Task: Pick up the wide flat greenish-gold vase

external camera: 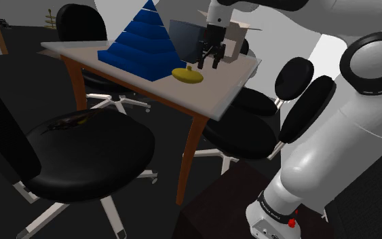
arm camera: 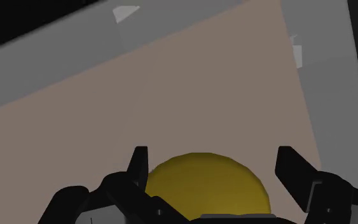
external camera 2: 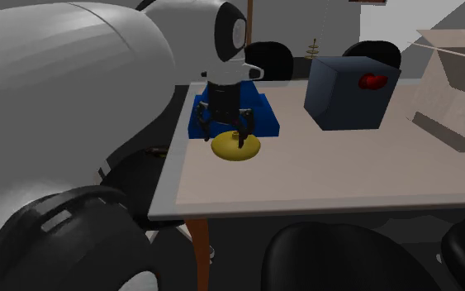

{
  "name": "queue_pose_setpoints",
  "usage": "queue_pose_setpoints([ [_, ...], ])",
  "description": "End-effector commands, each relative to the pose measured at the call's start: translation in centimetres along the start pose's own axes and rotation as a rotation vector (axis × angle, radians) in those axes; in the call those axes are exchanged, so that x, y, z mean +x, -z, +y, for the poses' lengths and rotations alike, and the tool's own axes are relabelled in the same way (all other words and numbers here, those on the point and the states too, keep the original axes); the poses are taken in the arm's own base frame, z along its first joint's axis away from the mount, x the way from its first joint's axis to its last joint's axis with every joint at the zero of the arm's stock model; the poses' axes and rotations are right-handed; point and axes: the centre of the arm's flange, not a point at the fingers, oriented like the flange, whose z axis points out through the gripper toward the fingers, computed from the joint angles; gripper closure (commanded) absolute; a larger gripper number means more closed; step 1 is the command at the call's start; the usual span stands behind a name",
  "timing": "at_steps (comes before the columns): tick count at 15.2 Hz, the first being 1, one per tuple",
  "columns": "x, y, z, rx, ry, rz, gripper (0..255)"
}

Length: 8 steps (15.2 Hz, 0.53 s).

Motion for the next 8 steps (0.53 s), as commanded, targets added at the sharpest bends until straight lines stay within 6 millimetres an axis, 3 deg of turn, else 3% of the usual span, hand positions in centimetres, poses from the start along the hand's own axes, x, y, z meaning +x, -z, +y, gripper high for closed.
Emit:
queue_pose_setpoints([
  [1,2.6,0.7,-0.1,-0.002,-0.01,-0.005,0],
  [6,9.3,2.1,-0.2,-0.006,-0.033,-0.017,0],
  [8,10.0,1.7,-0.2,-0.007,-0.035,-0.018,0],
])
